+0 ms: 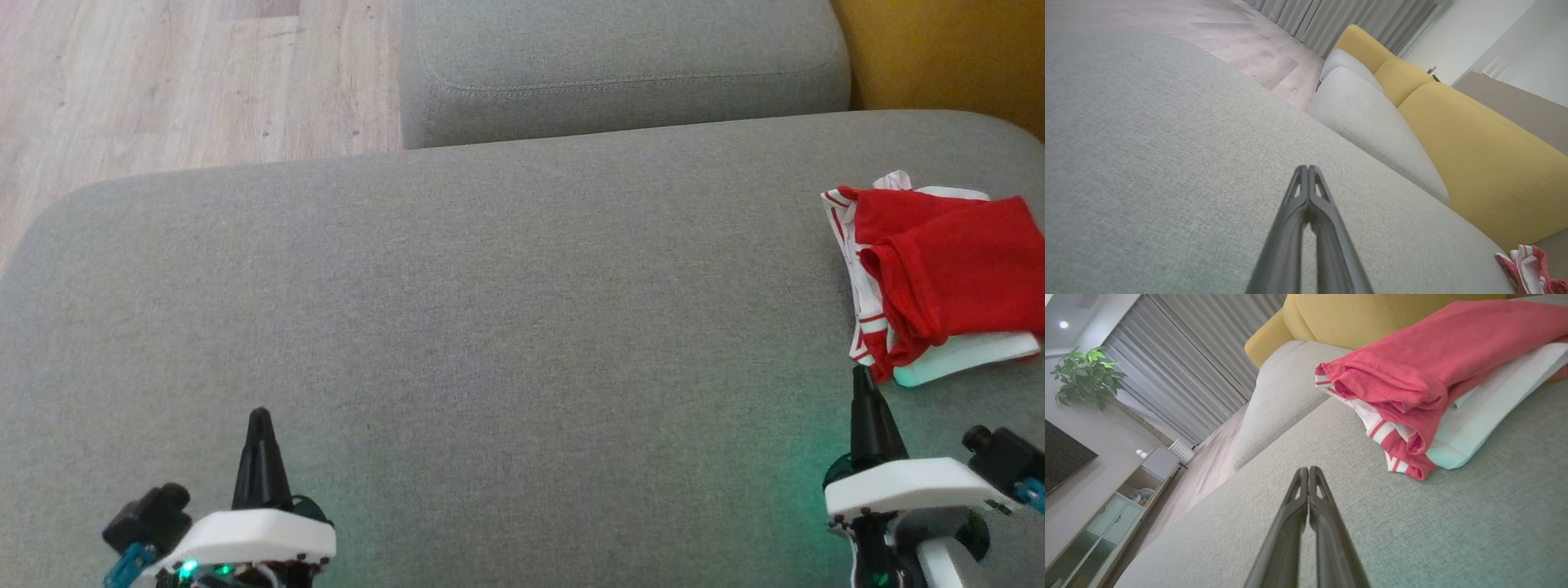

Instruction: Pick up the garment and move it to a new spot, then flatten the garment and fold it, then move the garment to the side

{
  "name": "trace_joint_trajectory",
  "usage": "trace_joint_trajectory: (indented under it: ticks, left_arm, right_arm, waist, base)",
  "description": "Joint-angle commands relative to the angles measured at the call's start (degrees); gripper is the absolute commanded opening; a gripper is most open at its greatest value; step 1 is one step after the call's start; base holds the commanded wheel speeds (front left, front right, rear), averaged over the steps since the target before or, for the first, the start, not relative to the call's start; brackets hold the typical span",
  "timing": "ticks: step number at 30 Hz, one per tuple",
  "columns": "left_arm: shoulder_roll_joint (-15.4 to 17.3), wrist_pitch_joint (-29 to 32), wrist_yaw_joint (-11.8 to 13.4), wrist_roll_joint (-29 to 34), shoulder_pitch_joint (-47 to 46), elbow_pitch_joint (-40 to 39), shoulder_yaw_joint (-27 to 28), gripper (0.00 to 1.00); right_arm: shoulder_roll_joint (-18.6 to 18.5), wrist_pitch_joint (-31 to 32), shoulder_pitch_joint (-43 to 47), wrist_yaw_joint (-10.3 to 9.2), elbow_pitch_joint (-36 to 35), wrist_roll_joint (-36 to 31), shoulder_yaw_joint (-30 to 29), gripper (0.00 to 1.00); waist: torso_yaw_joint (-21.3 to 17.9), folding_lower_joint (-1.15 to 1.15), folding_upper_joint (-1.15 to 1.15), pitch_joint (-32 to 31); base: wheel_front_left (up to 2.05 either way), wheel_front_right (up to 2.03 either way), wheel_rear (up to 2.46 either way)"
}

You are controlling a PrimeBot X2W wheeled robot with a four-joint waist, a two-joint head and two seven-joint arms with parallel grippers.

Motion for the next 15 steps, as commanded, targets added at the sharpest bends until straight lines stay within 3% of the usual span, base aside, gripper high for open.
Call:
trace_joint_trajectory:
  ticks: [1,15]
  left_arm:
    - [0.06,0.35,-0.26,-1.14,-2.85,-2.01,1.27,0.00]
    - [0.08,2.88,-1.45,-10.18,-3.35,-2.25,3.24,0.00]
  right_arm:
    - [-0.20,0.49,-2.65,-0.01,-2.25,1.36,-0.03,0.00]
    - [-0.21,2.97,-2.77,-0.02,-3.42,10.77,-1.08,0.00]
  waist:
    - [0.01,0.00,0.00,0.00]
    - [0.15,0.00,0.00,-0.01]
  base:
    - [0.00,0.00,0.00]
    - [0.00,0.00,0.00]
